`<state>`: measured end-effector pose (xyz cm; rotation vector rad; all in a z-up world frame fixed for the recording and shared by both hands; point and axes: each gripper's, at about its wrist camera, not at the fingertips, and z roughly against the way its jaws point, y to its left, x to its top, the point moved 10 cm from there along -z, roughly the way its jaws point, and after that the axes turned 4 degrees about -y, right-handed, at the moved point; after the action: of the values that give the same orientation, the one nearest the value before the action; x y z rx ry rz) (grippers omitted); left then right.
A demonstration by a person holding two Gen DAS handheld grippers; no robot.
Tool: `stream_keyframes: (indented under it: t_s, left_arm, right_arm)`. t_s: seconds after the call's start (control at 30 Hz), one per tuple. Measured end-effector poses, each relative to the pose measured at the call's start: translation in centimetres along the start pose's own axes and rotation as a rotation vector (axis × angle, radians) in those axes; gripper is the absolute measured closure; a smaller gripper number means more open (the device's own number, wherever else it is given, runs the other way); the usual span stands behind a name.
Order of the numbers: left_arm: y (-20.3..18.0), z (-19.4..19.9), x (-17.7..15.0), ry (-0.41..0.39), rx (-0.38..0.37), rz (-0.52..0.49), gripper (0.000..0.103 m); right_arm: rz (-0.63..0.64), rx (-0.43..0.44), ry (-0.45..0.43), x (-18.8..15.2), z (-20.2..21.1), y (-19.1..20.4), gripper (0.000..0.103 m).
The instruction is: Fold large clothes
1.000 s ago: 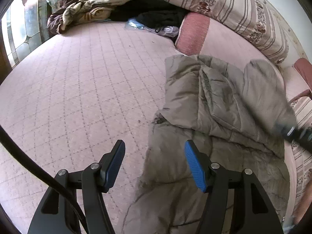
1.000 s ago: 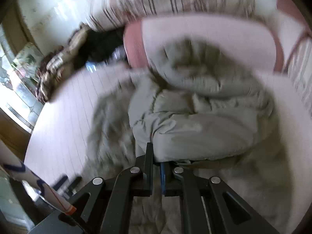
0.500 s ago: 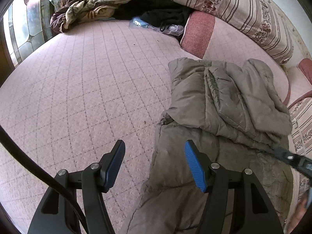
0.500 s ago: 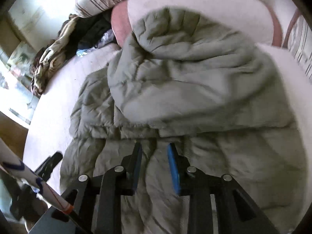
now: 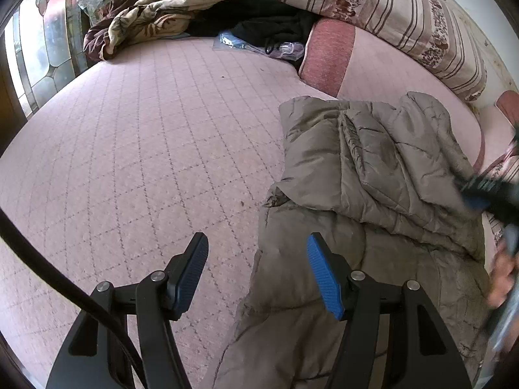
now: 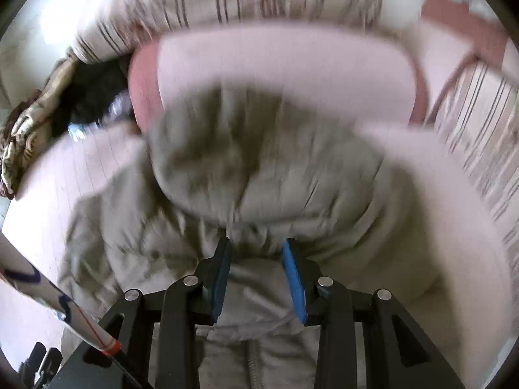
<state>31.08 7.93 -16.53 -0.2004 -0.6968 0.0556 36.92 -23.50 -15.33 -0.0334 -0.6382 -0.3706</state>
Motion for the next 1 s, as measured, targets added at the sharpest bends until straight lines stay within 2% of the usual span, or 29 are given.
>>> stream_keyframes:
  t_s: [0.07, 0.1, 0.23, 0.5, 0.67, 0.87, 1.0]
  left_arm:
    - [0.0, 0.1, 0.2, -0.005, 0.001, 0.001, 0.041]
    - [0.1, 0.1, 0.2, -0.005, 0.001, 0.002, 0.041]
    - [0.1, 0.1, 0.1, -0.006, 0.001, 0.001, 0.041]
    - [0.2, 0.3, 0.0, -0.015, 0.016, 0.000, 0.041]
    - [0.3, 0.6, 0.1, -0.024, 0.020, -0.001, 0.041]
    - [0.6, 1.1, 0.0, -0.035, 0.029, -0.002, 0.041]
    - [0.8, 1.7, -0.6, -0.046, 0.050, -0.009, 0.041]
  right_arm:
    - [-0.048, 0.060, 0.083, -2.7, -1.8, 0.5, 0.067]
    - [-0.041, 0.060, 0.092, -3.6, -2.1, 0.8, 0.067]
    - [0.094, 0.031, 0.065, -4.8, -1.1, 2.1, 0.067]
    - [0.122, 0.073, 0.034, -5.8, 3.1, 1.9, 0.067]
    - [0.132, 0.119, 0.037, -8.2, 6.0, 1.7, 0.066]
    - [0.166, 0.097, 0.032, -10.8, 9.0, 0.1, 0.065]
    - [0.171, 0.056, 0.023, -12.1, 11.1, -2.6, 0.061]
